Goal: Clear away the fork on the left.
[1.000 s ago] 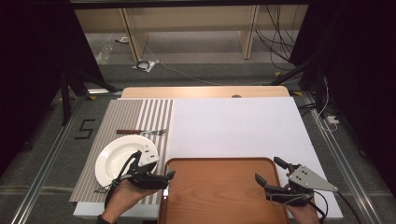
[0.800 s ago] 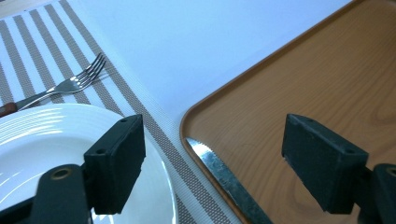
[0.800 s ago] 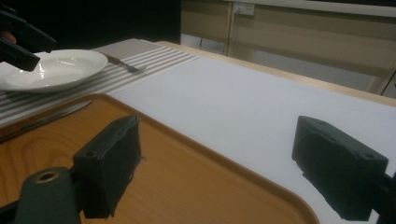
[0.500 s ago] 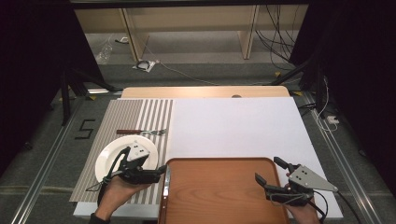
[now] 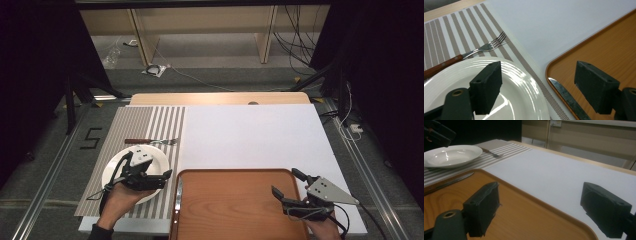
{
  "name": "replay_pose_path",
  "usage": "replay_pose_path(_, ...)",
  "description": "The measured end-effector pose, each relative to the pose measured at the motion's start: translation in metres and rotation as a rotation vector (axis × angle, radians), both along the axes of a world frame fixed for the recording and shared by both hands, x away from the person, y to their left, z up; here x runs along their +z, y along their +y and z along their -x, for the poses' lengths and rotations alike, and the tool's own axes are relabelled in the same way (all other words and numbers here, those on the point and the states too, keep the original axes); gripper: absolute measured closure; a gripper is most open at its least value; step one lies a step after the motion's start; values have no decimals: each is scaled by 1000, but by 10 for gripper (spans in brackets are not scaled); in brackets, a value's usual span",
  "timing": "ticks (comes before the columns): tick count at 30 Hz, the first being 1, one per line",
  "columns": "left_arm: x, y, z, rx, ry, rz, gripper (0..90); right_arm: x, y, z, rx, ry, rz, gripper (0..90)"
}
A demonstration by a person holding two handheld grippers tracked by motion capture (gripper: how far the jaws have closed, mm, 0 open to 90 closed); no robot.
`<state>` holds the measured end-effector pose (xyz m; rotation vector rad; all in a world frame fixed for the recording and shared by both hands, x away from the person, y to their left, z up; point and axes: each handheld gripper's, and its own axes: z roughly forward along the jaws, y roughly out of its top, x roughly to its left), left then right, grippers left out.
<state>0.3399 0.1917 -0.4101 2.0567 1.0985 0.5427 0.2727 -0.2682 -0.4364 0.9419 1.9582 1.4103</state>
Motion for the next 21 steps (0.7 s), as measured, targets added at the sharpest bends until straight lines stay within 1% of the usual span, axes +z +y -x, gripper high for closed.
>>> replay_pose_path(7, 5, 7, -16, 18, -4, -48, 228, 0, 0, 0, -8, -3, -4, 164)
replay_pose_path(13, 13, 12, -35, 21, 11, -101, 232, 0, 0, 0, -8, -2, -4, 164)
replay_pose_path(15, 15, 14, -41, 23, 13, -114, 235, 0, 0, 0, -8, -3, -6, 164)
replay_pose_path(21, 18, 20, -63, 32, 38, -147, 237, 1, 0, 0, -9, -2, -7, 163)
